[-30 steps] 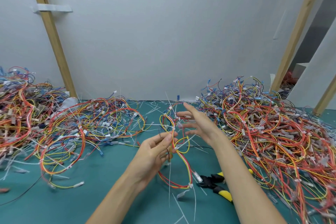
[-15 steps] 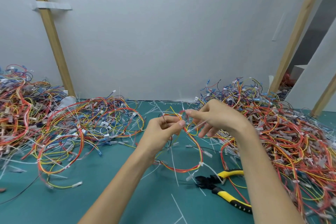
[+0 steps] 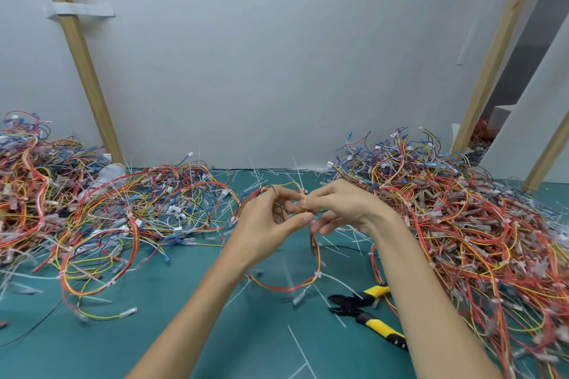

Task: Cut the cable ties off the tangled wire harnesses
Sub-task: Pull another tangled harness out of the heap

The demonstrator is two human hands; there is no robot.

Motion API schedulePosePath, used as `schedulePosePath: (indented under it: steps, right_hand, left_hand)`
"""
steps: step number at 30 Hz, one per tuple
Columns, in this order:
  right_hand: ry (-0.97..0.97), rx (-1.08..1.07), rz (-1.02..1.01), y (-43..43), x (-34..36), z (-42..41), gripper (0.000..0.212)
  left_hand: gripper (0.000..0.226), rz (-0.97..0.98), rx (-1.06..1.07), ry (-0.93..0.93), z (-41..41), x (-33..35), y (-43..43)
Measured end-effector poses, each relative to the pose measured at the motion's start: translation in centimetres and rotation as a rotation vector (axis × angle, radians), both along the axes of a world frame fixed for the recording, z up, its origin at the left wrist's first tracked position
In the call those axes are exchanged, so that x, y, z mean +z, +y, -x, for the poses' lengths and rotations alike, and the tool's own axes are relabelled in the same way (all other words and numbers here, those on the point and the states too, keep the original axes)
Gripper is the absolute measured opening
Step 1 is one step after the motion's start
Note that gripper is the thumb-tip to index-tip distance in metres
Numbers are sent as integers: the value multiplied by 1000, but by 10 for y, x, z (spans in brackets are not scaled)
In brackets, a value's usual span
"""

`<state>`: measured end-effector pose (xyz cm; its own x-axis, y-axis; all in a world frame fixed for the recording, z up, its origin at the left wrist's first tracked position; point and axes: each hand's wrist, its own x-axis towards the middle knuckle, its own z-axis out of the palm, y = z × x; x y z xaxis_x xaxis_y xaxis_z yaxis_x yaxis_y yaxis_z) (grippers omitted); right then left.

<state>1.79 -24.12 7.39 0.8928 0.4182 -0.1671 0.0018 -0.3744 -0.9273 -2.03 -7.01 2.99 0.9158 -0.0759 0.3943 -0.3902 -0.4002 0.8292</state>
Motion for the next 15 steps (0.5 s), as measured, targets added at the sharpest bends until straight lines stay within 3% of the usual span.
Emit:
schedulePosePath:
  steps: [2,6,13,15]
  right_hand:
    - [-13,-51,-78,-3,-1,-4,14]
    - [6,-105,-258,-15,-1,-10,18]
    - [17,-211,-497,-16,-8,-17,14]
    - [4,-227,-573,-15,-11,-18,15]
  left_hand:
    - [24,112,-17,-41,4,-5,5]
    - [8,197,286,-198,10,-30,24]
    - [27,112,46,168,10,-57,32]
    - [26,164,-51,273,12,-56,28]
